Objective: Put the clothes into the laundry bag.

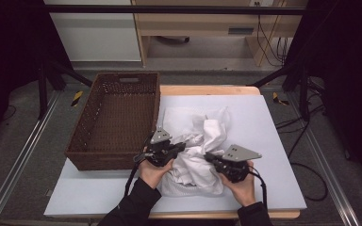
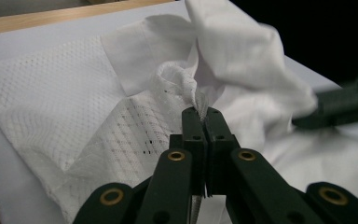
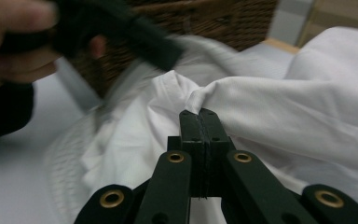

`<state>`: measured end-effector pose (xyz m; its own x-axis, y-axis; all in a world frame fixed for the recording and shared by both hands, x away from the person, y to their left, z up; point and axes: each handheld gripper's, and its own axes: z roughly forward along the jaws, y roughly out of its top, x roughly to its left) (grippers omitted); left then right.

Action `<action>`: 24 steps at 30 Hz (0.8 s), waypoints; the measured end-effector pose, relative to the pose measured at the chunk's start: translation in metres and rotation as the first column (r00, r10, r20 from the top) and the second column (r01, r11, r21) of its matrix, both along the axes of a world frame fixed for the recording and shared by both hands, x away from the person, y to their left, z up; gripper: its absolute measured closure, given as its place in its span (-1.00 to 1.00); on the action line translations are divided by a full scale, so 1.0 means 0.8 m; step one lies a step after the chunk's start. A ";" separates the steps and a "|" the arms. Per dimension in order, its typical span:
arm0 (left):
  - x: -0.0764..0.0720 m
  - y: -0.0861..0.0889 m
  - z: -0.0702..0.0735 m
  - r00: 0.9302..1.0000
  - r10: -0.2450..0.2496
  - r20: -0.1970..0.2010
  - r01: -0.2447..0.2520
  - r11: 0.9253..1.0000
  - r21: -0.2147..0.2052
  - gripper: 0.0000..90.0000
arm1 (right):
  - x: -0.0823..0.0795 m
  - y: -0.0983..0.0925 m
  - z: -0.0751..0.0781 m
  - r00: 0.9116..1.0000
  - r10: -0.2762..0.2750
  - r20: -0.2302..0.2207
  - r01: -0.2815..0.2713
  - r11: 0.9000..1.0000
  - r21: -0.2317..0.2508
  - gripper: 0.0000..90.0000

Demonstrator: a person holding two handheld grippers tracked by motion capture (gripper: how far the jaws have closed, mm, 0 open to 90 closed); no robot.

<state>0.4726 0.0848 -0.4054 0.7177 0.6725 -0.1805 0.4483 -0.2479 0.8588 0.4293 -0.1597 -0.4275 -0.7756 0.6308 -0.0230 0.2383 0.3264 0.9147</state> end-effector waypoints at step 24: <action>-0.015 0.001 -0.015 0.999 -0.018 0.029 0.017 0.999 0.039 0.98 | 0.012 -0.010 -0.004 0.989 -0.145 -0.023 0.146 0.989 0.035 0.40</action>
